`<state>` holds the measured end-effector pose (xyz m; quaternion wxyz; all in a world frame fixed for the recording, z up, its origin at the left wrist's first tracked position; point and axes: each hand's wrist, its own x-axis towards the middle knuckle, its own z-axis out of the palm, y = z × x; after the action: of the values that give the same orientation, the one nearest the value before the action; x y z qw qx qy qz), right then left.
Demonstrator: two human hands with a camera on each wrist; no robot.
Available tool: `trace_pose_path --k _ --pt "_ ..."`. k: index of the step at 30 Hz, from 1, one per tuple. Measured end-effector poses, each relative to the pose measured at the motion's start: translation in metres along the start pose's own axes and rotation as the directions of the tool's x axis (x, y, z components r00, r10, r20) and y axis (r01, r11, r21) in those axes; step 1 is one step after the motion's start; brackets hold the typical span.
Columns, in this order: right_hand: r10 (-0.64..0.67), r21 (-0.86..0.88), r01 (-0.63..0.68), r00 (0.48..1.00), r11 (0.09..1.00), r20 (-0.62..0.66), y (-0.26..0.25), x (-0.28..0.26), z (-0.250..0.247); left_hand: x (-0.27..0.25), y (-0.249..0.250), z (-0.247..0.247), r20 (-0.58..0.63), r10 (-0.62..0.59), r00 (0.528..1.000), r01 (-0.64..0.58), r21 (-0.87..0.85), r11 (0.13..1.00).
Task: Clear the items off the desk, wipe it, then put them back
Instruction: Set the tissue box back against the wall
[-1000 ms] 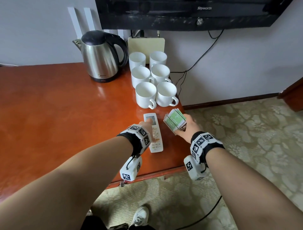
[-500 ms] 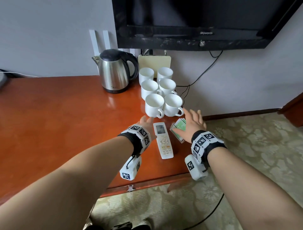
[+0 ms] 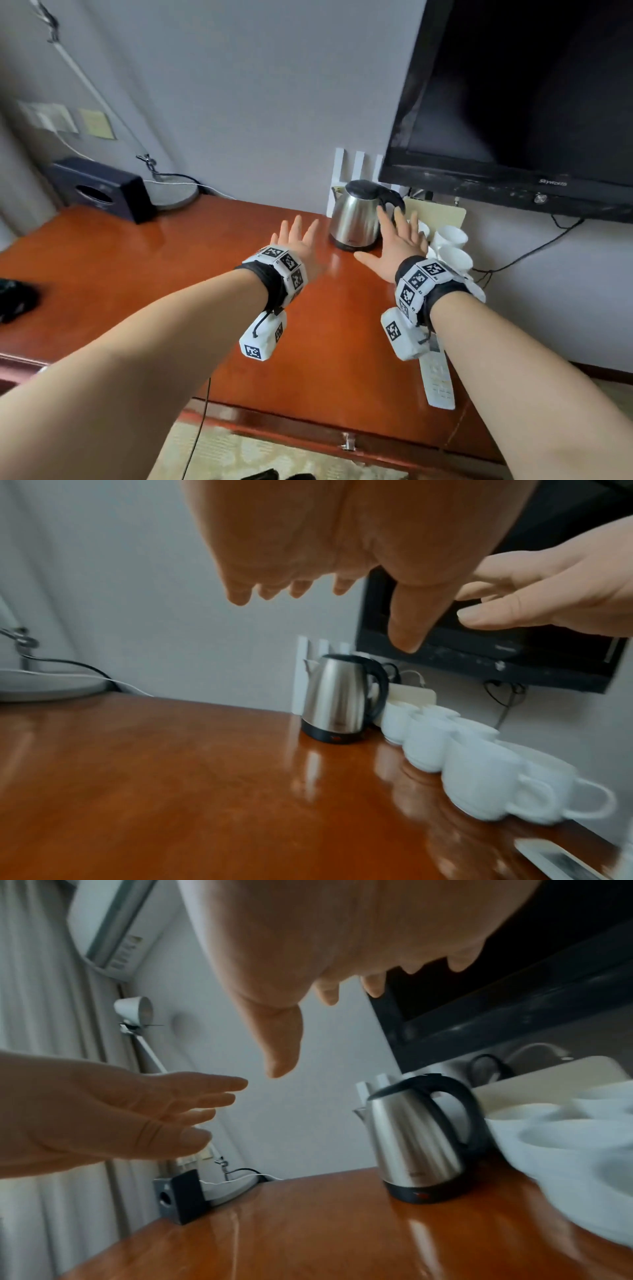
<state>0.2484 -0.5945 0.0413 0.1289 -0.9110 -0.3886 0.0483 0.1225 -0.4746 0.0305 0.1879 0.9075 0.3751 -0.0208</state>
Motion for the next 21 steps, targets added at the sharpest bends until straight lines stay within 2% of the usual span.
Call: trace_pose_path --k 5,10,13,21 --pt "-0.144 -0.015 0.144 0.99 0.989 0.009 -0.076 0.024 -0.003 0.003 -0.071 -0.048 -0.148 -0.049 0.988 0.054 0.03 0.998" --pt "-0.217 0.007 0.217 0.975 0.976 0.043 -0.15 0.047 0.009 0.017 -0.151 -0.089 -0.21 -0.074 0.975 0.09 0.066 0.994" --pt "-0.229 0.003 0.23 0.971 0.973 0.06 -0.196 0.067 0.023 0.035 -0.204 -0.105 -0.235 -0.089 0.968 0.108 0.071 0.992" --pt "-0.188 -0.019 0.191 0.976 0.981 0.105 -0.318 0.141 0.059 0.099 -0.34 -0.156 -0.21 -0.107 0.972 0.129 0.095 0.987"
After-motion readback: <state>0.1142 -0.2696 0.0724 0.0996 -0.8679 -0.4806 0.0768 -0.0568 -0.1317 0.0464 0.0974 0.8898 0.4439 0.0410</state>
